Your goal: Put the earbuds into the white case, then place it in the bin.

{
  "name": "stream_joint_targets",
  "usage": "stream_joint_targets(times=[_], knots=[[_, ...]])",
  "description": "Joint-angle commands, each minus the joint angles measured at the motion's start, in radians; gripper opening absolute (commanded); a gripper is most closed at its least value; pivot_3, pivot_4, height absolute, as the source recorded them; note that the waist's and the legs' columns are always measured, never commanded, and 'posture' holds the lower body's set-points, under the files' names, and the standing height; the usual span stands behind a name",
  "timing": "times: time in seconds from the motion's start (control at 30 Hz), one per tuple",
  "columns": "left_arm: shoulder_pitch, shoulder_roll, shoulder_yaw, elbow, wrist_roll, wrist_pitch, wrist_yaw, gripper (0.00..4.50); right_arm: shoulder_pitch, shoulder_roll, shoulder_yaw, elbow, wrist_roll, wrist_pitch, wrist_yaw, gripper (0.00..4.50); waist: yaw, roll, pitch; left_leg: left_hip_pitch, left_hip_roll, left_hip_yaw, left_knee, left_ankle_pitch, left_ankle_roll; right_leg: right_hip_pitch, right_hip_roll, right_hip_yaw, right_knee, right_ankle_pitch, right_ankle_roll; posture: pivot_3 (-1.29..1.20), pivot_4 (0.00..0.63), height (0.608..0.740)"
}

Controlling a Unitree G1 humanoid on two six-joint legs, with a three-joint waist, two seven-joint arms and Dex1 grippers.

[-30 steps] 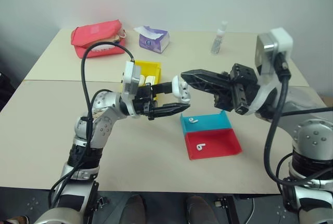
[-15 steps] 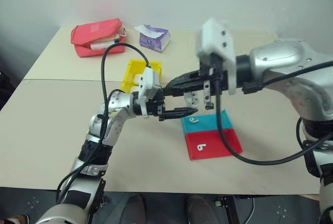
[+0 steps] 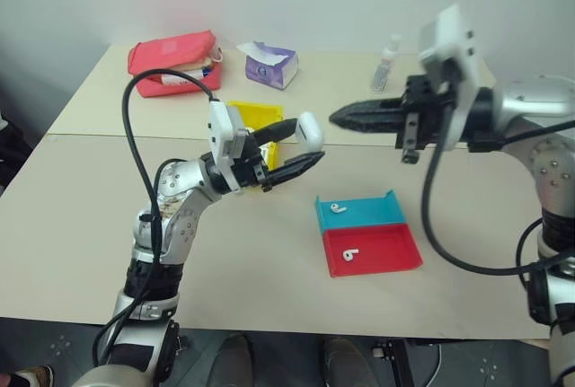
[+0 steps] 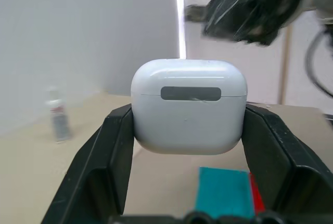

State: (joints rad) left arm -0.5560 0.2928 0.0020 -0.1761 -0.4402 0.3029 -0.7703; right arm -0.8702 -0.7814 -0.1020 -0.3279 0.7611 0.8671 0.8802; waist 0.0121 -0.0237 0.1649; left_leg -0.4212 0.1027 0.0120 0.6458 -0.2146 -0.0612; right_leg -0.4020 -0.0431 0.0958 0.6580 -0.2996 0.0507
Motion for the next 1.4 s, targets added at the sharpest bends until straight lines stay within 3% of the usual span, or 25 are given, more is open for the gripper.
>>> stream_joint_targets(times=[0.03, 0.2, 0.53, 0.7, 0.8, 0.93, 1.13, 1.27, 1.4], knots=[[0.0, -0.054, 0.032, 0.006, 0.161, -0.047, 0.276, 2.78, 0.122, 0.009, -0.065, -0.097, -0.046, -0.069, -0.084, 0.01, 0.009, 0.0, 0.0, 0.0, 0.0, 0.0, 0.001, 0.0, 0.0, 0.0, 0.0, 0.0, 0.0, 0.0, 0.0, 0.0, 0.15, 0.74], [-0.021, -0.124, 0.041, 0.096, 0.3, -0.05, 0.519, 2.78, 0.292, 0.015, 0.08, -0.21, -0.258, -0.117, -0.234, 0.01, 0.01, 0.0, 0.0, 0.0, -0.001, 0.0, 0.002, 0.0, 0.0, -0.001, 0.0, 0.001, 0.003, 0.0, 0.0, 0.0, 0.15, 0.74], [-0.158, -0.145, 0.034, 0.408, 0.414, -0.092, 0.667, 2.78, 0.362, 0.063, 0.132, -0.301, -0.261, -0.037, -0.29, 0.01, 0.005, 0.0, 0.0, 0.0, -0.002, -0.001, 0.002, 0.002, -0.002, -0.001, 0.0, 0.0, 0.005, 0.0, 0.0, 0.0, 0.15, 0.74], [-0.173, -0.134, 0.034, 0.439, 0.396, -0.123, 0.625, 4.26, 0.359, 0.072, 0.111, -0.305, -0.246, -0.009, -0.303, 0.0, 0.003, 0.0, 0.0, 0.0, -0.002, -0.001, 0.001, 0.002, -0.003, -0.001, 0.0, 0.0, 0.005, 0.0, 0.0, 0.0, 0.15, 0.74], [-0.158, -0.119, 0.056, 0.378, 0.348, -0.105, 0.572, 4.44, 0.366, 0.074, 0.103, -0.306, -0.241, -0.006, -0.303, 0.0, 0.001, 0.0, 0.0, 0.0, -0.002, -0.001, 0.001, 0.002, -0.003, -0.001, 0.0, 0.0, 0.005, 0.0, 0.0, 0.0, 0.15, 0.74], [-0.06, -0.04, 0.085, 0.218, 0.262, -0.054, 0.449, 4.44, 0.39, 0.085, 0.098, -0.3, -0.249, -0.05, -0.292, 0.0, -0.006, 0.0, -0.001, 0.001, -0.002, -0.001, 0.0, 0.003, -0.004, -0.001, 0.0, 0.0, 0.005, 0.0, 0.0, 0.0, 0.15, 0.74], [0.202, 0.247, 0.182, -0.163, 0.032, 0.11, 0.148, 4.44, 0.471, 0.135, 0.089, -0.239, -0.296, -0.184, -0.29, 0.0, -0.025, 0.0, -0.001, 0.002, -0.001, -0.001, -0.002, 0.003, -0.005, -0.001, 0.0, 0.0, 0.005, 0.0, 0.0, 0.0, 0.15, 0.74], [0.382, 0.424, 0.328, -0.339, -0.132, 0.189, -0.015, 4.44, 0.539, 0.12, 0.069, -0.197, -0.32, -0.277, -0.239, 0.0, -0.02, 0.0, -0.001, 0.003, -0.001, 0.0, -0.002, 0.003, -0.005, 0.001, -0.001, 0.0, 0.006, 0.0, 0.0, 0.0, 0.15, 0.74], [0.534, 0.517, 0.495, -0.458, -0.252, 0.27, -0.06, 4.44, 0.575, 0.065, 0.019, -0.18, -0.229, -0.288, -0.095, 0.0, -0.025, -0.001, -0.001, 0.007, -0.001, 0.0, -0.002, 0.003, -0.005, 0.004, -0.001, 0.0, 0.006, 0.0, 0.0, 0.0, 0.15, 0.74]])
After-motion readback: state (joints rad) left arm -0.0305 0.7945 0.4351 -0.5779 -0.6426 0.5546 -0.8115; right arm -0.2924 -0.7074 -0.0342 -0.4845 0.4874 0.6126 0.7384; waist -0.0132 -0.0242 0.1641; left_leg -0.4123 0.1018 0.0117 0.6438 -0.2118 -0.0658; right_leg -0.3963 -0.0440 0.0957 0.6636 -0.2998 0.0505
